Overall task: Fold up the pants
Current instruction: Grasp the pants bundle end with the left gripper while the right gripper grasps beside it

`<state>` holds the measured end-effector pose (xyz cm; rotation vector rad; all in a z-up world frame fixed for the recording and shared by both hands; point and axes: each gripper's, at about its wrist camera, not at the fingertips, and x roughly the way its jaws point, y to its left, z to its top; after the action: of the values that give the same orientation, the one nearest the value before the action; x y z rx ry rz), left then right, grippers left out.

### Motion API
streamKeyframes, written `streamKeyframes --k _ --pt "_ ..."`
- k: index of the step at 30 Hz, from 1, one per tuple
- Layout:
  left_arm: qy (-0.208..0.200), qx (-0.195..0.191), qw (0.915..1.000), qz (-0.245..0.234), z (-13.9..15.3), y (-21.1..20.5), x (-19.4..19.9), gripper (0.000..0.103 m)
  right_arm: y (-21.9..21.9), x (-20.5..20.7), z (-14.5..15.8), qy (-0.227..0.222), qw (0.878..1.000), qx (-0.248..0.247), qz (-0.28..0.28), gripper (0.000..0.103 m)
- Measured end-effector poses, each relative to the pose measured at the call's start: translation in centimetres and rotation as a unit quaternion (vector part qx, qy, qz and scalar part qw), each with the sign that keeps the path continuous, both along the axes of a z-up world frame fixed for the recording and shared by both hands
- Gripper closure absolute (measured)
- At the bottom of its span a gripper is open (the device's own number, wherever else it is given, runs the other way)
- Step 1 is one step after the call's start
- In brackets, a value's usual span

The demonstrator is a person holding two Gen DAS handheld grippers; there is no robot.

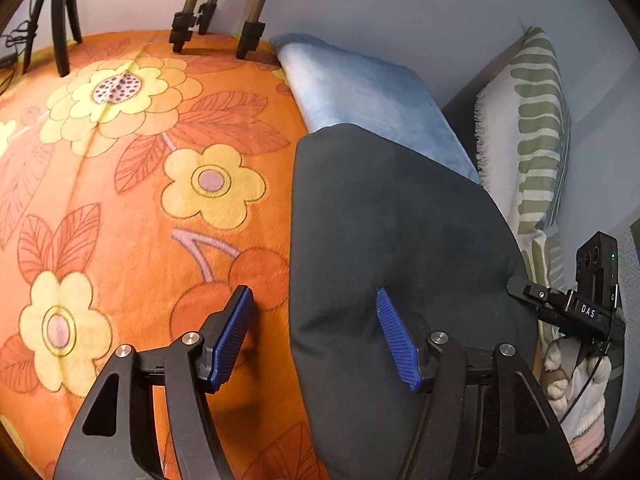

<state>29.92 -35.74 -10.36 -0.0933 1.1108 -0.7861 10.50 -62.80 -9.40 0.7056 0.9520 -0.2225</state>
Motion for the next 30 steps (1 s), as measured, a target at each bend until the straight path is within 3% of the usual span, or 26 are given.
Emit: streamKeyframes --k 2,6,13,17,18,21,30 --pt "-0.003 -0.003 1.0000 0.005 0.0 -0.2 0.0 0.039 0.1 0.5 -0.9 -0.006 1.000 0.027 0.005 0.013" --pt "-0.016 -0.001 0.9999 0.006 -0.2 -0.7 0.0 0.039 1.4 1.4 -0.7 -0.007 1.000 -0.014 0.018 0.013" --pt "-0.032 0.001 0.9995 -0.003 -0.2 -1.8 -0.3 0.039 2.4 2.0 -0.8 -0.007 0.999 -0.018 0.028 0.035" --pt "-0.046 0.008 0.9989 -0.009 -0.3 -2.7 -1.0 0.063 2.0 1.4 -0.9 -0.017 1.000 0.005 0.023 0.051" --pt "-0.047 0.007 0.9988 -0.009 -0.4 -2.7 -1.1 0.075 2.2 1.4 -0.9 -0.017 1.000 0.002 0.021 0.053" --pt "-0.057 0.002 0.9984 -0.008 -0.1 -3.1 -1.4 0.088 2.7 1.4 -0.3 -0.012 1.000 -0.016 0.012 0.061" --pt "-0.076 -0.018 0.9970 0.004 1.6 -2.6 -2.3 0.094 4.3 1.5 1.9 -0.017 0.998 -0.054 0.006 0.072"
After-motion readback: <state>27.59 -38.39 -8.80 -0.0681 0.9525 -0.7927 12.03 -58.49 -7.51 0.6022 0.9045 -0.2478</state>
